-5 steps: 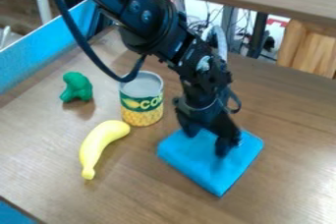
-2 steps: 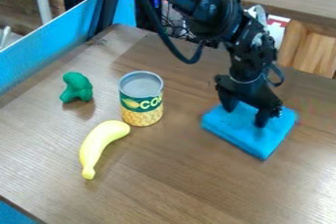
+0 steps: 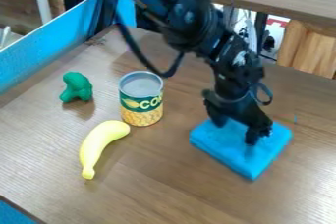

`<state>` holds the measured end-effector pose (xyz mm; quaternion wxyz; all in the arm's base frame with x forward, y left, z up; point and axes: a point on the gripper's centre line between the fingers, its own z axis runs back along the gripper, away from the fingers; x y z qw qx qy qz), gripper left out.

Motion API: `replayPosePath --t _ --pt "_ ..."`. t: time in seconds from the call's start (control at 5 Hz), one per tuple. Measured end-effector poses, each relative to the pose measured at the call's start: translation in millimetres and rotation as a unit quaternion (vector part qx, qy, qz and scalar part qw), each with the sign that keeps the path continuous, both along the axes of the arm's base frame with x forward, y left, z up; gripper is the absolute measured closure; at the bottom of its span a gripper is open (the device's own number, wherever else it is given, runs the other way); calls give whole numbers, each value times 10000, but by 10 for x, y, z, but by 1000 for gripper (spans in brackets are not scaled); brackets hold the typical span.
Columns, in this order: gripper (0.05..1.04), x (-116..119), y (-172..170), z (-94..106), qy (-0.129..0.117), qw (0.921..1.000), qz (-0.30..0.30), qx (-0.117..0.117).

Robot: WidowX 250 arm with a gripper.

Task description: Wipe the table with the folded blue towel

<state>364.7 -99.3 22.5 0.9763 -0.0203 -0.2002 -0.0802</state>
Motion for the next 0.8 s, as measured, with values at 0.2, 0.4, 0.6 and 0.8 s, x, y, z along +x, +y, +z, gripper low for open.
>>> replayPosePath --t 0.2,0.4,0.6,0.8 --pt "83 -528 11 17 185 9995 -267 21" --pt "83 -912 28 13 365 9982 -466 111" --pt "83 -991 25 83 406 9981 -437 157" --pt "83 -899 51 416 111 9997 -126 -189"
